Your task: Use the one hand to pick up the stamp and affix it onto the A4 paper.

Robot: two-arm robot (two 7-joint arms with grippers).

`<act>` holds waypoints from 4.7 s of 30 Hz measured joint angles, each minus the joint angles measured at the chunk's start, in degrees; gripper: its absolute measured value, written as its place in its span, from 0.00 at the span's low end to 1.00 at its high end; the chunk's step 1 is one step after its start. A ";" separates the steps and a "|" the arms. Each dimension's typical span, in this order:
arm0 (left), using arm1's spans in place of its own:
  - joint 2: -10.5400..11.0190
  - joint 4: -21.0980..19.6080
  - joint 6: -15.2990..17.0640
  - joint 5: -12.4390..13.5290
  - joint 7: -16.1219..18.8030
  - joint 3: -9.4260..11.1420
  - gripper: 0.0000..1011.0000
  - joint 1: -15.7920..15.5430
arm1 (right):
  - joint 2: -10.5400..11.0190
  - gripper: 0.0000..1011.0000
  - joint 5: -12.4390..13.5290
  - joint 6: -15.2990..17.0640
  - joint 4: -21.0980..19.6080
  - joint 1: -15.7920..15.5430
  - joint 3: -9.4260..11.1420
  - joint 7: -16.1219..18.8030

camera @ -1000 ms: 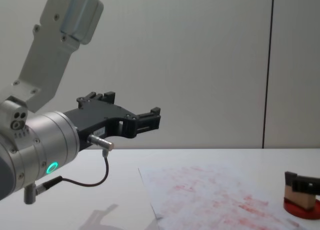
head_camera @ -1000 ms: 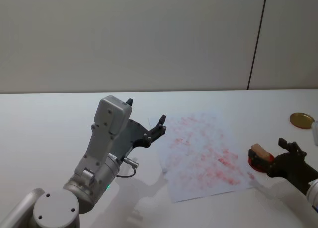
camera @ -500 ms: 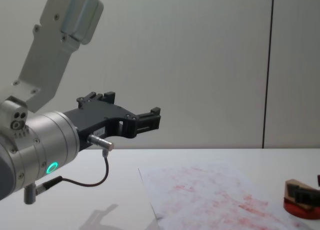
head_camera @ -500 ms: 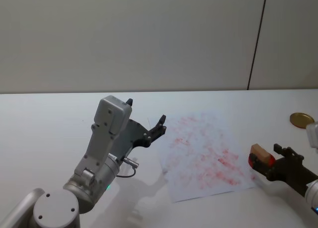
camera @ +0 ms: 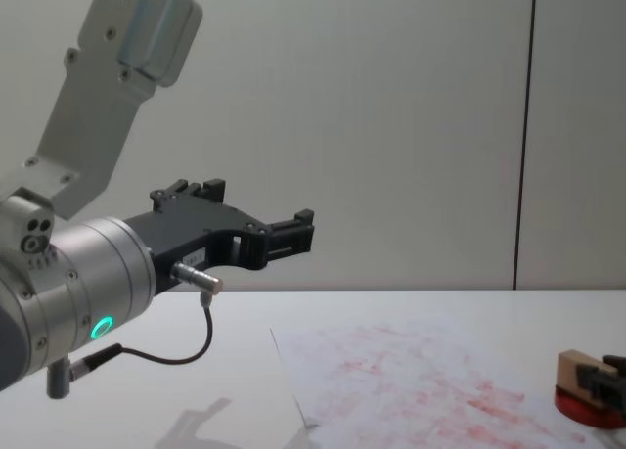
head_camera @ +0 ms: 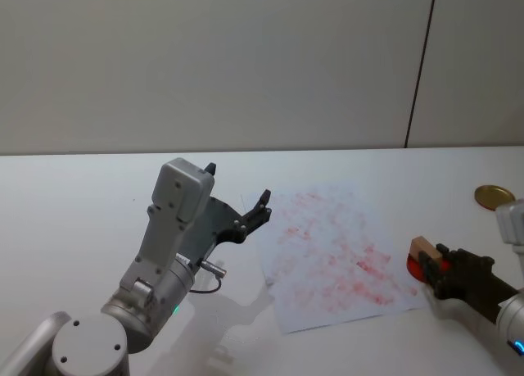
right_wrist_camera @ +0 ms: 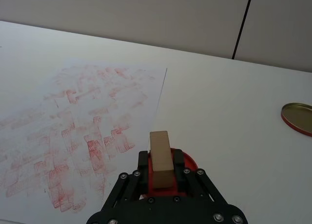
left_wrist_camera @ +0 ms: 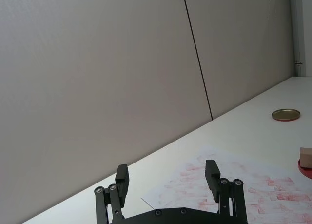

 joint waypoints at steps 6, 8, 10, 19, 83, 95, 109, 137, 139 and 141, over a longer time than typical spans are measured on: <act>0.00 0.00 0.00 0.00 0.00 0.00 0.98 0.00 | -0.20 0.21 -0.16 -0.78 0.33 0.21 -0.12 0.00; 0.00 0.00 0.00 0.00 0.00 0.00 0.98 0.00 | -0.27 0.21 -0.28 -1.26 0.34 0.23 -0.17 -0.04; 0.00 0.00 0.00 0.00 0.00 0.00 0.98 0.00 | -0.30 0.21 -0.39 -1.69 0.33 0.23 -0.23 -0.04; 0.00 0.00 0.00 0.00 0.00 0.00 0.98 0.00 | -0.74 0.21 -0.89 -3.70 -0.92 0.29 -0.78 0.91; 0.00 0.00 0.00 0.00 0.00 0.00 0.98 0.00 | -6.83 0.21 -5.87 -0.26 2.67 3.38 -7.97 8.89; 0.00 0.00 0.00 0.00 0.00 0.00 0.98 0.00 | -6.46 0.21 -5.70 1.27 2.62 3.80 -7.65 9.50; 0.00 0.00 0.00 0.00 0.00 0.00 0.98 0.00 | -5.70 0.21 -0.98 -1.27 -0.53 3.74 -6.02 7.67; 0.00 0.00 0.00 0.00 0.00 0.00 0.98 0.00 | -0.12 0.21 0.99 -0.29 -3.75 2.32 -0.84 3.59; 0.00 0.00 0.00 0.00 0.00 0.00 0.98 0.00 | 0.23 0.21 1.00 0.04 -3.42 2.16 -0.56 3.46; 0.00 0.00 0.00 0.00 0.00 0.00 0.98 0.00 | 0.44 0.21 1.03 0.27 -3.16 2.06 -0.40 3.36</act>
